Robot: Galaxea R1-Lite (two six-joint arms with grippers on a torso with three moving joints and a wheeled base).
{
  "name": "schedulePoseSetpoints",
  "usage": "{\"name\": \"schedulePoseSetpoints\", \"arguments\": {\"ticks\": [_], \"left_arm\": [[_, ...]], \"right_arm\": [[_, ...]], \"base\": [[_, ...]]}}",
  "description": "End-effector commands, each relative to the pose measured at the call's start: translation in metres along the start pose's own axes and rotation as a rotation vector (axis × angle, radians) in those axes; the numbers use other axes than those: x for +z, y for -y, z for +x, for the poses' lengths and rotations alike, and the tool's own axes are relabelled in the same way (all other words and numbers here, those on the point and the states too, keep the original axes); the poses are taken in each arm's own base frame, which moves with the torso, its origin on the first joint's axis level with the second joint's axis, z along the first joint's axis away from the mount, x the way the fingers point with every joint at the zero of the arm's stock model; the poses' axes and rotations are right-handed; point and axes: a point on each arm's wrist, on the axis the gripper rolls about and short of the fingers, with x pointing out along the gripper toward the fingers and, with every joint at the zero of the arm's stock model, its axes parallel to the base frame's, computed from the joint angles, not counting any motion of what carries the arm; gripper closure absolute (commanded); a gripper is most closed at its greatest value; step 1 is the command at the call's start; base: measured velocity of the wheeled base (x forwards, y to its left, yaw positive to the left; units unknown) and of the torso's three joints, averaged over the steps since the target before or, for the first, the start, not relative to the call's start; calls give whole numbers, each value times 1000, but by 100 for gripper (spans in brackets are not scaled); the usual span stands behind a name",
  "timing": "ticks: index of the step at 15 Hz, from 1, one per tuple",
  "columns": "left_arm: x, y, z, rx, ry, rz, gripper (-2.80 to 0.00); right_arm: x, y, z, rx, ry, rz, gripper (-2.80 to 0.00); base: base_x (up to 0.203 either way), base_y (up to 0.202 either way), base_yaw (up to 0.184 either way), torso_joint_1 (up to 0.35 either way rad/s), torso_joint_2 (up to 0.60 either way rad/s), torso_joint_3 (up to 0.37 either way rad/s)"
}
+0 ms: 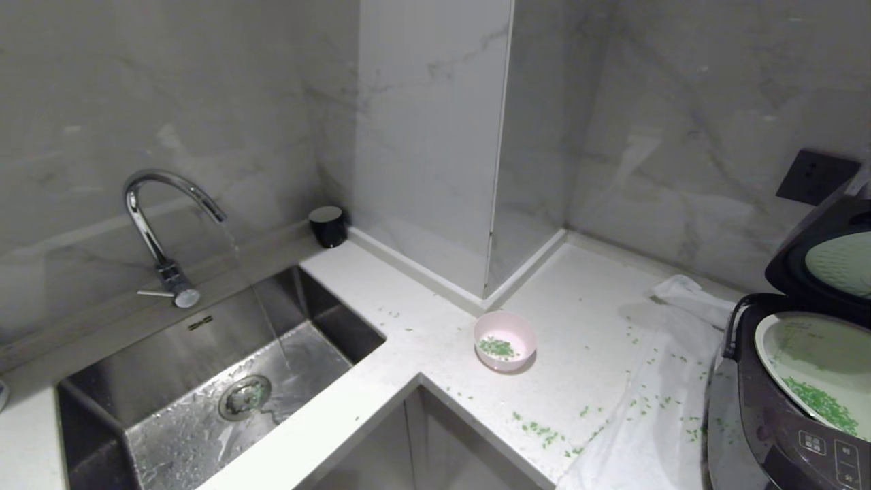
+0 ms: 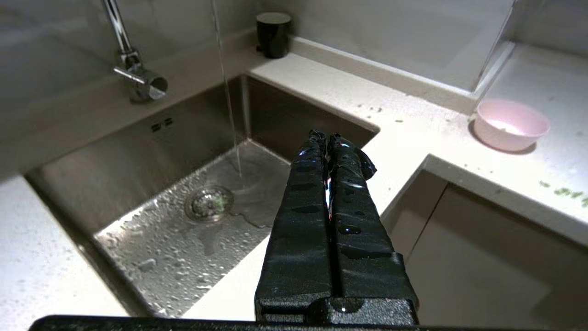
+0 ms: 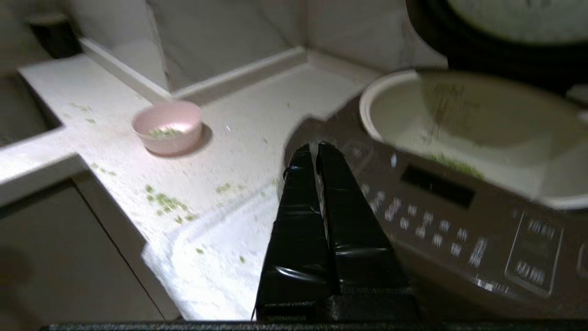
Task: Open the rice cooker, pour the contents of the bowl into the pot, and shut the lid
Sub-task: Pick up the bowl on the table
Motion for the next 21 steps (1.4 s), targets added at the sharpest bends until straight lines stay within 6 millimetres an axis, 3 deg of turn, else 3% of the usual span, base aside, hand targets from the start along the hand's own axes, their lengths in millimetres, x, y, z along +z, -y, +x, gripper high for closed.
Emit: {"name": "schedulePoseSetpoints", "arguments": {"ticks": [1, 3, 5, 7, 10, 13, 16, 21], "left_arm": [[-17, 0, 0, 0, -17, 77, 0], [-23, -1, 1, 24, -41, 119, 0], [-31, -2, 2, 81, -90, 119, 0], [-31, -2, 2, 84, -96, 115, 0], [-32, -3, 2, 83, -105, 113, 0], [-32, -2, 2, 81, -106, 112, 0], [-32, -3, 2, 80, -106, 112, 0], [-31, -2, 2, 82, -102, 80, 0]], "right_arm": [[27, 0, 2, 66, -48, 23, 0], [55, -1, 19, 145, -164, 66, 0], [89, 1, 51, 196, -270, 103, 0], [115, 2, 92, 249, -370, 135, 0], [130, -14, 163, 393, -546, 205, 0], [119, -67, 217, 531, -762, 238, 0], [92, -118, 261, 527, -938, 257, 0], [45, -165, 315, 465, -1071, 230, 0]], "base": [[0, 0, 0, 0, 0, 0], [0, 0, 0, 0, 0, 0], [0, 0, 0, 0, 0, 0], [0, 0, 0, 0, 0, 0], [0, 0, 0, 0, 0, 0], [0, 0, 0, 0, 0, 0], [0, 0, 0, 0, 0, 0], [0, 0, 0, 0, 0, 0]]}}
